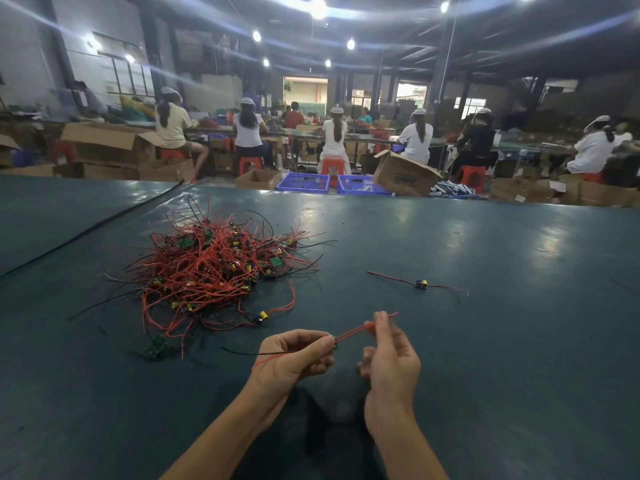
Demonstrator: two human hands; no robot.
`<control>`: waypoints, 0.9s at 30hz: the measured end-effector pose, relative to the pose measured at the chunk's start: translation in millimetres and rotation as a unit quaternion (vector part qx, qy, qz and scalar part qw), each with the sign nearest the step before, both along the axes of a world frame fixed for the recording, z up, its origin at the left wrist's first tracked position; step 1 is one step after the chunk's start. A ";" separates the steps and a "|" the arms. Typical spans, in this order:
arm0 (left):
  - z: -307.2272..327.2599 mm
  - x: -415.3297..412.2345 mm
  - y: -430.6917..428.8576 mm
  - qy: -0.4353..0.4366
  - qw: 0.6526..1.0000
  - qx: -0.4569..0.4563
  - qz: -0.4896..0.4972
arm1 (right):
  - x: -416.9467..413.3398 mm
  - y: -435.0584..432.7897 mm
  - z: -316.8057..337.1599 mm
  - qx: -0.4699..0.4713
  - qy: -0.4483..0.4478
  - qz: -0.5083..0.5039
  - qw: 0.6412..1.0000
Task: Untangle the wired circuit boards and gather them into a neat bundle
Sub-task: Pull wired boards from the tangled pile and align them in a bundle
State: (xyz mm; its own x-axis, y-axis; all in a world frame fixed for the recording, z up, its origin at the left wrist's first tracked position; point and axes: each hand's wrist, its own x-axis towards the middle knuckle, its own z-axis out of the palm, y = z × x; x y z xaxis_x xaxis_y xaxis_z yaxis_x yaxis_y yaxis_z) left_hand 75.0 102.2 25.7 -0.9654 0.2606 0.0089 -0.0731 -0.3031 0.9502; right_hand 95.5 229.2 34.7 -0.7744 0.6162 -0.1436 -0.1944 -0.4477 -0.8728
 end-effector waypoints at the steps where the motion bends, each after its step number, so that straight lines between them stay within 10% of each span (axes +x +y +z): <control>1: -0.6 -0.1 -0.4 0.000 1.000 0.001 0.000 | 1.4 -6.6 -1.9 0.023 0.001 0.022 0.999; 20: 6.0 -2.3 -6.0 0.020 1.000 -0.005 -0.016 | -6.2 33.7 -2.7 0.016 0.041 -0.068 0.997; 27: -1.4 -4.0 -1.6 0.037 0.998 0.032 0.049 | 1.9 3.3 1.0 -0.015 -0.077 0.091 0.993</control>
